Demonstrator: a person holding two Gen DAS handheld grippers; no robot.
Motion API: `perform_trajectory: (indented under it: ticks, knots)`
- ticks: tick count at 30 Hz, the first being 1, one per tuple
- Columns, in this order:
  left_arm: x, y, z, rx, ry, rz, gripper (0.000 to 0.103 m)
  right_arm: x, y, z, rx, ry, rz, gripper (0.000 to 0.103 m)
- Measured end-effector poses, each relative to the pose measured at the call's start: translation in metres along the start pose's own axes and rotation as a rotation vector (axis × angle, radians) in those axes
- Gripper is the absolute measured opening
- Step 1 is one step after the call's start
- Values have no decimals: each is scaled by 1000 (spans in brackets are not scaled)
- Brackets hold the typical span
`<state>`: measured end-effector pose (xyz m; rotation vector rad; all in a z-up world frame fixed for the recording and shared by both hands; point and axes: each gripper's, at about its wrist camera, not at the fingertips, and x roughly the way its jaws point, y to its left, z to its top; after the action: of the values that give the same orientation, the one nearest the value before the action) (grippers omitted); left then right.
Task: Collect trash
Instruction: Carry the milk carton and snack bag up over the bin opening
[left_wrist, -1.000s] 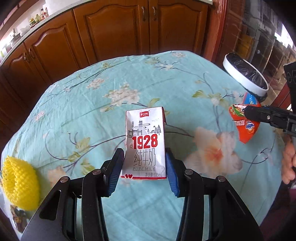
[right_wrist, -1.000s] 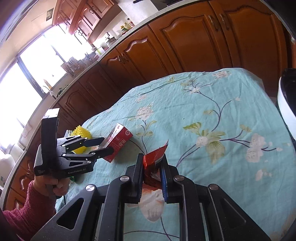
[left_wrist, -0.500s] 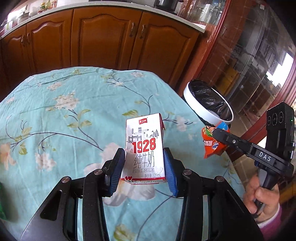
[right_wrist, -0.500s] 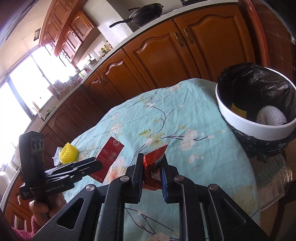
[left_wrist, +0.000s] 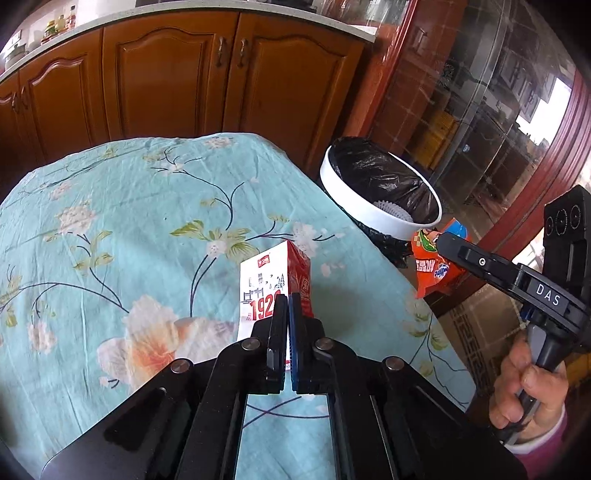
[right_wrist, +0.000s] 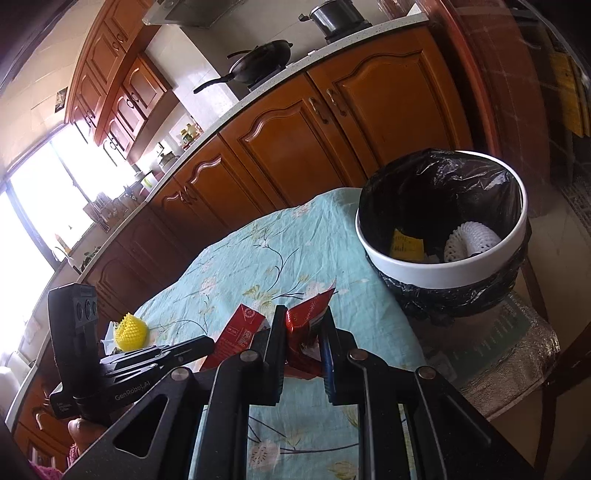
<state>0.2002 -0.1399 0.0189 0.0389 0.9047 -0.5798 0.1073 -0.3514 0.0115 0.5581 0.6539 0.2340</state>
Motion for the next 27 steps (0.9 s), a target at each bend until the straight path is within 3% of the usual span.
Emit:
perform_trajectory:
  ticks: [4, 5, 7, 13, 17, 22, 24, 25, 27]
  knots:
    - [-2, -8, -4, 33, -10, 37, 9, -2, -6, -1, 10, 0, 3, 16]
    - [0, -9, -5, 32, 0, 45, 25, -3, -7, -2, 11, 1, 4, 16]
    - [4, -8, -6, 25, 7, 60, 48, -3, -9, -4, 18, 2, 9, 16]
    - [25, -9, -12, 25, 65, 52, 49, -5, -14, -4, 32, -5, 14, 16]
    - [28, -11, -9, 17, 73, 47, 64, -8, -20, -4, 44, -11, 13, 16]
    - [33, -24, -7, 60, 88, 26, 64, -13, -28, -3, 55, -19, 8, 16]
    - [41, -30, -9, 87, 101, 53, 56, -14, -31, -2, 63, -21, 8, 16]
    - [44, -32, -10, 98, 109, 68, 45, -14, -32, -2, 65, -20, 8, 16]
    - [46, -34, -12, 113, 99, 80, 45, -15, -35, -2, 68, -20, 11, 16]
